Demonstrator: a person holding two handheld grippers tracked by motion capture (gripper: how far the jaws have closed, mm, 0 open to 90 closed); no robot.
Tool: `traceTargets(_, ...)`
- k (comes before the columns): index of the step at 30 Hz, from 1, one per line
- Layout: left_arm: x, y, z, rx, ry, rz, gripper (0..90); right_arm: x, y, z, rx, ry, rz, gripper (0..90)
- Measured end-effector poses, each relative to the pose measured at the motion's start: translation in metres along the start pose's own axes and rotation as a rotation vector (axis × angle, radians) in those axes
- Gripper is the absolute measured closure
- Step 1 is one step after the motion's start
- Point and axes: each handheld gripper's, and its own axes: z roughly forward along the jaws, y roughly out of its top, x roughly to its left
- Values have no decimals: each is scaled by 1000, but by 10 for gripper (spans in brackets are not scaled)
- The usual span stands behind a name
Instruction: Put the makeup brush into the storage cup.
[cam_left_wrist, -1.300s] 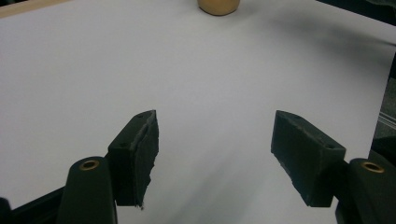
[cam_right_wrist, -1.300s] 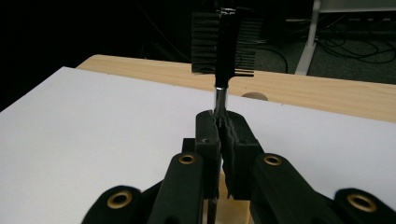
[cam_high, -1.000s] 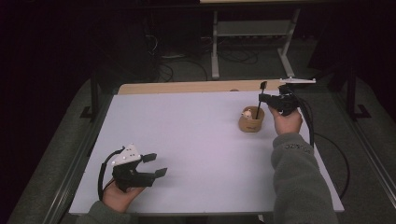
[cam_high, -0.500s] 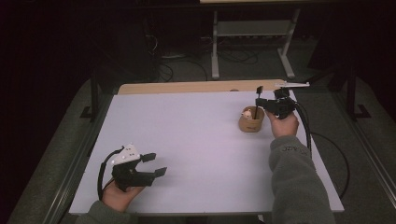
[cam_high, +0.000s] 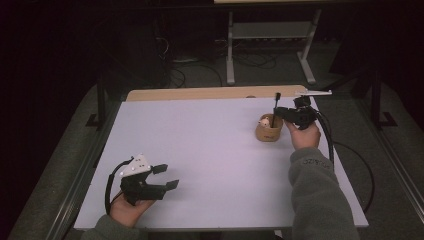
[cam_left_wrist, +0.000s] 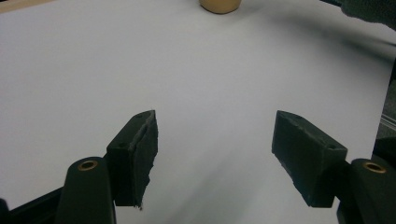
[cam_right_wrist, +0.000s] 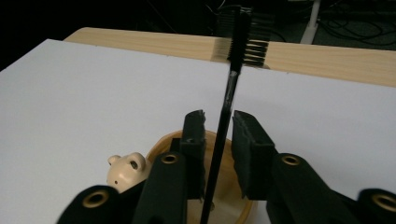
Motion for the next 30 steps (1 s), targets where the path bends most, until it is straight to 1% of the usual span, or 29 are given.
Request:
traceTargets(2,-1,0,0,-1,0,-2,308,1,0,-2,-1,-1,-1,687)
traceTargets(4,-1,0,0,-2,1,1,309,1,-2,-5,-9,10,-12,679)
traceTargets(5,-1,0,0,-3,2,1,308,2,-2,-7,-11,12,-6,672)
traceTargets(6,0,0,0,-4,3,0,307,2,-3,-9,-15,19,-11,664)
traceTargets(9,0,0,-1,-9,8,-4,303,4,-6,-15,-33,45,-10,617)
traceTargets(10,1,0,-2,-7,10,-3,302,4,-7,-17,-28,60,-13,602)
traceTargets(11,1,0,-2,-7,10,-3,300,4,-7,-17,-28,60,-13,602)
traceTargets(13,1,0,-2,-7,14,-3,297,5,-11,-21,-21,72,-26,565)
traceTargets(15,1,0,-1,-8,21,-10,294,5,-15,-26,-33,84,-22,544)
traceTargets(16,1,0,-1,-8,21,-10,292,4,-16,-28,-40,89,-25,525)
traceTargets(17,2,0,-1,-7,26,-4,292,4,-17,-30,-43,85,-35,506)
traceTargets(18,2,0,-1,-7,26,-4,290,4,-17,-30,-43,85,-35,506)
traceTargets(19,3,0,-1,-5,31,-4,288,4,-21,-35,-54,89,-45,479)
traceTargets(20,4,0,-1,-1,37,-3,286,4,-21,-36,-50,94,-45,475)
traceTargets(22,5,0,-2,-6,40,-15,285,4,-23,-40,-48,107,-43,450)
traceTargets(23,6,0,-2,-6,43,-12,285,4,-25,-41,-52,114,-45,441)
traceTargets(26,7,0,-2,-8,45,-19,285,7,-27,-45,-32,127,-50,407)
traceTargets(27,7,0,-2,-6,46,-18,285,8,-28,-46,-32,130,-60,402)
traceTargets(30,7,0,-2,-9,45,-20,284,12,-30,-51,-33,139,-64,387)
